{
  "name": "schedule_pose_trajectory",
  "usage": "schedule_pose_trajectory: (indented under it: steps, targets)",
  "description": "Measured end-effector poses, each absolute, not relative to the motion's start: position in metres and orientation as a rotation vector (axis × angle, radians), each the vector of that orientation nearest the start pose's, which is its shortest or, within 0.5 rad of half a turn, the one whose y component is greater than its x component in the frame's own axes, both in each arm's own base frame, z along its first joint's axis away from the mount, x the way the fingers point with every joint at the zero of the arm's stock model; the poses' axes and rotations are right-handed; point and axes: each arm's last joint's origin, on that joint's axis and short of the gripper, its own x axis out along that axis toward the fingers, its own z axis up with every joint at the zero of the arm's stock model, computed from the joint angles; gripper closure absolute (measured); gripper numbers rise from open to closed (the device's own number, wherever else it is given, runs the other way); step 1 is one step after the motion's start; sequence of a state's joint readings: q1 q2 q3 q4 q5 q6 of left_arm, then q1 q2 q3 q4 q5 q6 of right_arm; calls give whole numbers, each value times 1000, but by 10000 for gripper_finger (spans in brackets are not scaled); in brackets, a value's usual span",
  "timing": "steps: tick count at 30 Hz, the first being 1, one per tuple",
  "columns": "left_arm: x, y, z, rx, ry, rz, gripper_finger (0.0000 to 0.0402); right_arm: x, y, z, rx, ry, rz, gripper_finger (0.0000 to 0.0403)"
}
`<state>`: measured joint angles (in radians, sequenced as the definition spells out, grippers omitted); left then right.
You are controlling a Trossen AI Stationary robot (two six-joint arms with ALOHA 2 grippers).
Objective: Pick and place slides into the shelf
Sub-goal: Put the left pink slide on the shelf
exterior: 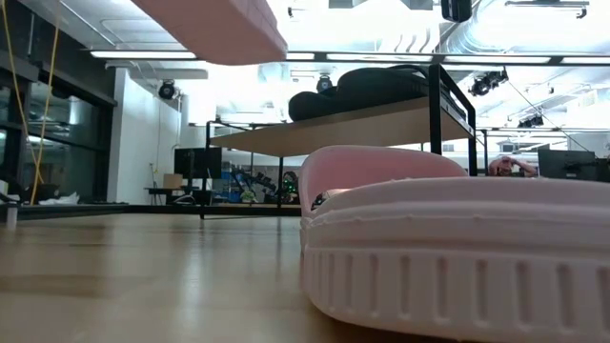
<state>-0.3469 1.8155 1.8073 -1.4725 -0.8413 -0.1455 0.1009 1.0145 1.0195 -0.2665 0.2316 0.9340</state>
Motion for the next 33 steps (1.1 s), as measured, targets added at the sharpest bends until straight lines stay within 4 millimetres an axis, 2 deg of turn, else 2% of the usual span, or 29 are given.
schedule_pose_trajectory:
  steps: [5,19,28,33]
  targets:
    - [325,-70,339,693,1210,514,393,218,16,364,892,181,-234,244]
    - [318,-3,383,654,1093,517,395,218,17,363,923,202,-203,244]
    - [321,30,385,718,1141,393,398,218,17,363,924,202,-202,244]
    - [322,52,386,723,1151,407,391,218,17,363,924,202,-202,244]
